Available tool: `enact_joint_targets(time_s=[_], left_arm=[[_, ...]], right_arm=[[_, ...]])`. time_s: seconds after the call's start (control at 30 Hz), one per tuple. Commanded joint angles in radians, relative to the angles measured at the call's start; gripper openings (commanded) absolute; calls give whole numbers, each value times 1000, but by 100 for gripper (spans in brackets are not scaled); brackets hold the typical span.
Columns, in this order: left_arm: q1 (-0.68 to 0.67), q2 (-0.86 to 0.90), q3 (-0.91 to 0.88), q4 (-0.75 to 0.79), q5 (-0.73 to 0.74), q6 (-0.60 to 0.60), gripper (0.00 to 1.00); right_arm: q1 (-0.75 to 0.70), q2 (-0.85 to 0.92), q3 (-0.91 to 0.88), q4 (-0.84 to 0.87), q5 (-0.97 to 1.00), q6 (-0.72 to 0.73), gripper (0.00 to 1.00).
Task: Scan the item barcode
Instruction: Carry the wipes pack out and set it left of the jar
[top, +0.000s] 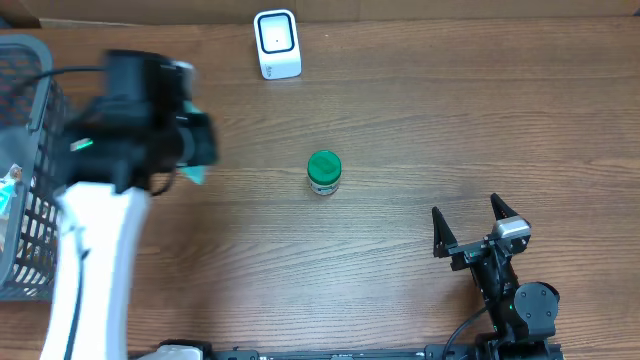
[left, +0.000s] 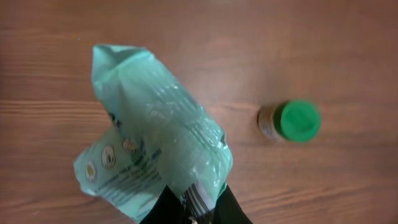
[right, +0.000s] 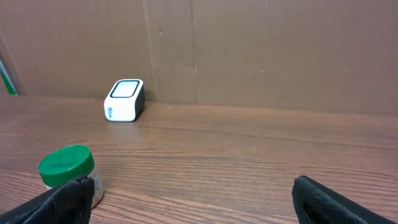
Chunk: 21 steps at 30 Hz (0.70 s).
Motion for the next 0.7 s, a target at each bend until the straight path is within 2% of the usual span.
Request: enact_joint_targets(time_s=[0.0,0.13,0.37,0.53,0.67], left_arm=[[-85,56,-101,60,-37,27,4],[-151,165,-179,147,-37,12,4],[-171,328,-188,196,-8,-43,4],[-179,377,-188,242,72,-46,4],[-190,380,-188,260,77,-84,4]], right_arm=[[-2,-10,-11,5,-4,3,100],[-2,-10,-11,5,-5,3,100],[-2,-10,-11,5,-5,3,100],[-2,-10,-11,5,-5,3,100],[-2,-10,-11,5,-5,3,100]])
